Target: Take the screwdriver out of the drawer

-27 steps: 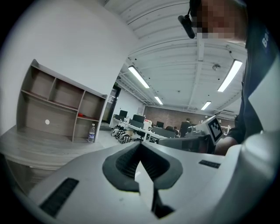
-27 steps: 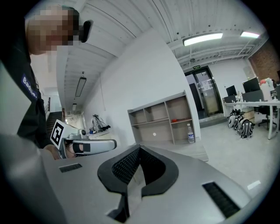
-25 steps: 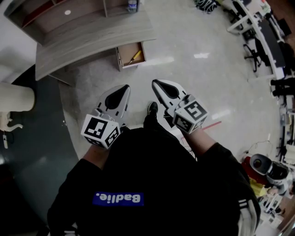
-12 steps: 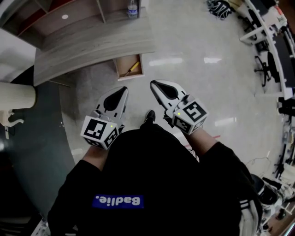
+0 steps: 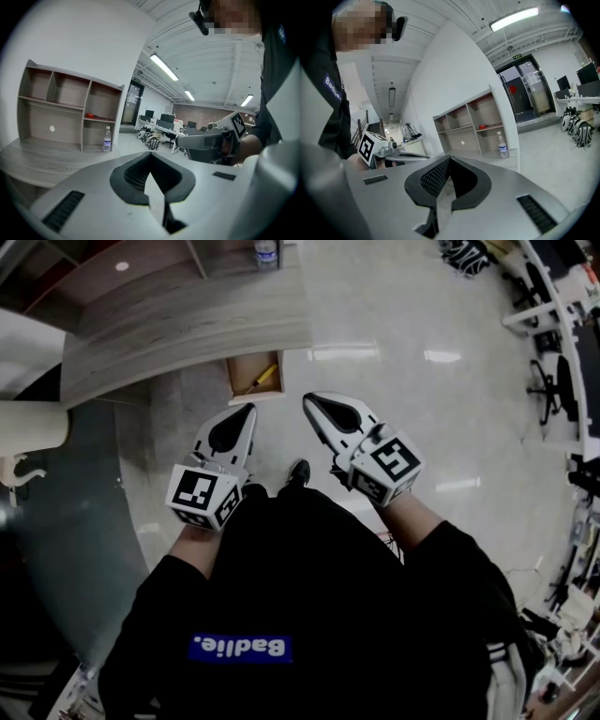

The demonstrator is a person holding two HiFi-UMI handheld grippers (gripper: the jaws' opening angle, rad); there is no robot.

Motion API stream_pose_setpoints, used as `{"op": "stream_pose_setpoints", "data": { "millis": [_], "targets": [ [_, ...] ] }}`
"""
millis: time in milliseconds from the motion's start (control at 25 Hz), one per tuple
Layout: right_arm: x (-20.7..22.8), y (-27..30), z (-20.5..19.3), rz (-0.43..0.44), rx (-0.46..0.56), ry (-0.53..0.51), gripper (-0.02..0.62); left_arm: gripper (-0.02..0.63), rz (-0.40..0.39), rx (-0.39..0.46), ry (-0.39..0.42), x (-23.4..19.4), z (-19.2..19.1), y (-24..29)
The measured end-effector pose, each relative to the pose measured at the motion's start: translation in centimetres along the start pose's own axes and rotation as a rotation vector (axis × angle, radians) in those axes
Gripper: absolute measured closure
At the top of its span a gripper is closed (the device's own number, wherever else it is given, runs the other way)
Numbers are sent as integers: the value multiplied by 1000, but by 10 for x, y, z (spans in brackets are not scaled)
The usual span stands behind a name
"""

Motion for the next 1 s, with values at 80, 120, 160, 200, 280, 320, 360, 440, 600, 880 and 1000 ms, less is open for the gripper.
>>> {"op": "stream_pose_setpoints", "data": {
  "millis": [80, 120, 160, 200, 280, 320, 360, 440, 600, 880, 1000],
  "targets": [
    [5, 5, -1, -10, -3, 3, 566, 604, -7, -14, -1, -7, -7, 9],
    [7, 7, -1, -17, -4, 3, 566, 604, -11, -22, -1, -10, -11, 12],
    [8, 9, -2, -24, -4, 3, 566, 604, -15, -29, 0, -14, -14, 15],
    [9, 12, -2, -33, -5, 3, 566, 604, -21, -37, 0, -18, -17, 18],
    [9, 20, -2, -55, -6, 6, 566, 604, -35, -54, 2, -30, -26, 22],
    [10, 24, -3, -67, -7, 6, 566, 604, -43, -64, 4, -36, -30, 25],
    [11, 29, -3, -79, -7, 6, 566, 604, -50, -75, 5, -43, -35, 28],
    [15, 39, -3, -102, -5, 5, 566, 604, -67, -97, 11, -55, -44, 37],
    [21, 56, -6, -149, -6, 15, 566, 604, -98, -153, 20, -78, -65, 54],
    [40, 73, -16, -230, -34, 14, 566, 603, -150, -222, 25, -98, -100, 89],
    [45, 74, -22, -258, -42, 29, 566, 603, -169, -253, 35, -102, -116, 102]
  ]
}}
Point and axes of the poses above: the fingertips, and each gripper's own axes: y forward along the fingers, x to its right, z out of its top, the point moved 3 cm from there along -y, backward along the fingers, and after that the axes turned 5 degrees about y, right-handed, at the moved point
